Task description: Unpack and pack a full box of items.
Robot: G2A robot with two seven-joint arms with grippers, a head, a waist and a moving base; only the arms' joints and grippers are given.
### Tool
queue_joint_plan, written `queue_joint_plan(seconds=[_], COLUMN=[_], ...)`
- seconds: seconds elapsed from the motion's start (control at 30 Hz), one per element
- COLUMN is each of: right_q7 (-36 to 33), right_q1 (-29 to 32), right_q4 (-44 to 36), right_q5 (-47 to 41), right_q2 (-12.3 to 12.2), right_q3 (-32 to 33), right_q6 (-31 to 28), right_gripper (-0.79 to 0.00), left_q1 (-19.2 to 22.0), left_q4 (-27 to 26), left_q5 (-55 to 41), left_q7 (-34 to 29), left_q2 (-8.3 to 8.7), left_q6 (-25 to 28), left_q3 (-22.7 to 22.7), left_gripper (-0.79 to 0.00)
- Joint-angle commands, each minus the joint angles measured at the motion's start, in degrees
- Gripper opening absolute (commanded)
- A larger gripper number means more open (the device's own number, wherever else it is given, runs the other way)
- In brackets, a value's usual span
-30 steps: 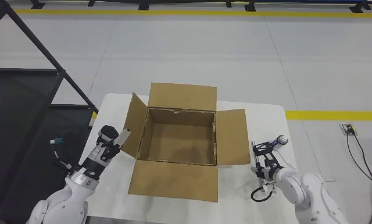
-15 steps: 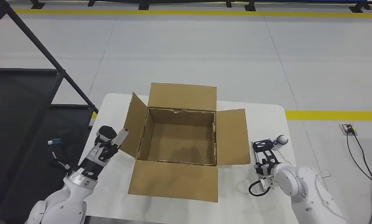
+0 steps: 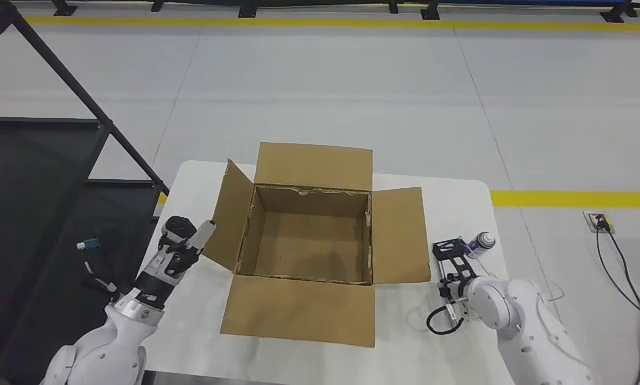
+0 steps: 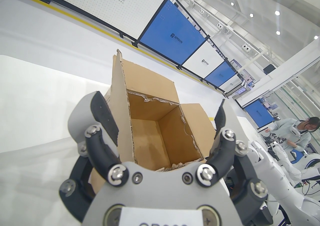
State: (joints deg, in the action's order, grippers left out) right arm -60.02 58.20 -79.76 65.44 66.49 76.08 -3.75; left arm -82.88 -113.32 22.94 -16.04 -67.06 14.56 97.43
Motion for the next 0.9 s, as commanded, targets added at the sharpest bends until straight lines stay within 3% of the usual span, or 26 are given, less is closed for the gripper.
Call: queue_joint_plan(seconds=[0.0, 0.07, 0.37, 0.67, 0.87], right_q7=[-0.17, -0.24, 0.68, 5.78, 10.24], right_q1=[-0.41, -0.82, -0.02, 4.1, 2.42], right_q4=[0.42, 0.73, -4.32, -24.05, -30.74], right_q5=[0.03, 0.12, -0.25, -3.87, -8.35], right_q2=[0.04, 0.06, -0.46, -1.01, -0.39], right_q3=[-0.28, -0.38, 3.08, 10.09, 6.61], right_q6=[0.04, 0.2, 2.54, 7.03, 6.73], right_gripper=[-0.659, -0.785, -0.785, -0.785, -0.785], left_q1=[-0.05, -0.07, 0.1, 0.2, -1.22], left_q4=[0.06, 0.1, 0.41, 0.07, -0.13], left_q5=[-0.06, -0.12, -0.46, -0.99, -3.58], left_q7=[0.12, 0.25, 0.4, 0.62, 3.68], left_q2=[0.02, 0.03, 0.1, 0.19, 0.06], left_q6=[0.02, 0.04, 0.05, 0.67, 1.22], left_q3=[0.08, 0.18, 0.29, 0.62, 2.06], left_gripper=[0.0, 0.0, 0.0, 0.0, 0.0])
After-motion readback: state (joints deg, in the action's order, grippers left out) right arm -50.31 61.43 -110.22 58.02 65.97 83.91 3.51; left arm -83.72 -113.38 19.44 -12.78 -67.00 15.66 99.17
